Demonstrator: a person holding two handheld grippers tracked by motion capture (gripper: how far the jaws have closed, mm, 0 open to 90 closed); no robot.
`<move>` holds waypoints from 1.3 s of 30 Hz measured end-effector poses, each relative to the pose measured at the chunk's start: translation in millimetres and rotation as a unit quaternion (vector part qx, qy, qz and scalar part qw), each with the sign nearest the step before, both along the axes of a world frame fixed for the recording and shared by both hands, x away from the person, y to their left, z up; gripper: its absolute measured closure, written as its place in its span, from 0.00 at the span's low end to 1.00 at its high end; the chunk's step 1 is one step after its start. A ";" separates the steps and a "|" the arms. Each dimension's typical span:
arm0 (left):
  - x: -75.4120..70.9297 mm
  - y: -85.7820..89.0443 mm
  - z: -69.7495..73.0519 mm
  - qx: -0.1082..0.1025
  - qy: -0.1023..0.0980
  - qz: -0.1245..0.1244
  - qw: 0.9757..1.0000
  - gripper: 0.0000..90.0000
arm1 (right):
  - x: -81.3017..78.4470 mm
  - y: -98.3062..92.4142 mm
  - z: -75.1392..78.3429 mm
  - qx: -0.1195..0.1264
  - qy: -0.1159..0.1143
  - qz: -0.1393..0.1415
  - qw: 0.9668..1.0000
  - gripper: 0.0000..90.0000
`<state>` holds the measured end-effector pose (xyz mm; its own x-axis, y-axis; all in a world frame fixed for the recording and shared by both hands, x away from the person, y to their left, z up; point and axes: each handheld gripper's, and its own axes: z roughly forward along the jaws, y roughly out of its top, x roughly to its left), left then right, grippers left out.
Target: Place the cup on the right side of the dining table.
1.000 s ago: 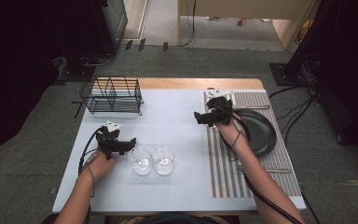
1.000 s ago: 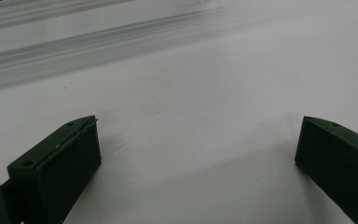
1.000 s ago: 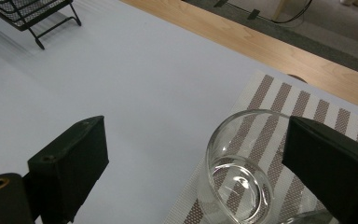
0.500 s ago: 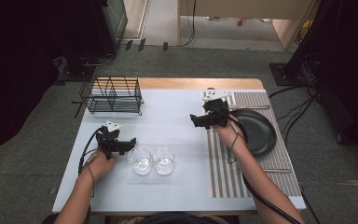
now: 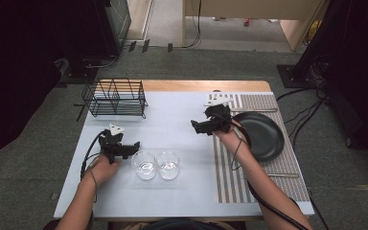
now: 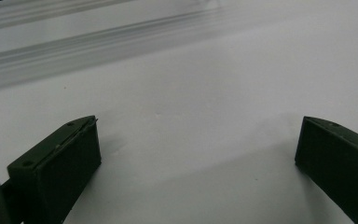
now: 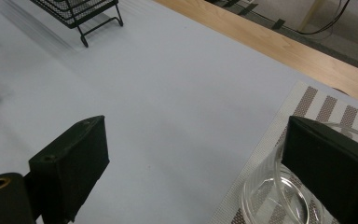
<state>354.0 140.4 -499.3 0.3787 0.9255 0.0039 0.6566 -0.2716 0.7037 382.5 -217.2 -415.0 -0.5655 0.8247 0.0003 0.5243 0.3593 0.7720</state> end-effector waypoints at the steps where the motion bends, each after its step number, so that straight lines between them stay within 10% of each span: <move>1: 0.0 0.0 0.0 0.000 0.000 0.000 1.000 0.00 | -0.4 0.8 -0.3 0.001 0.000 0.001 1.000 0.08; 39: -0.1 -0.1 0.0 -0.001 0.000 0.000 1.000 0.00 | -11.1 22.6 -27.3 0.007 0.006 0.053 0.999 0.17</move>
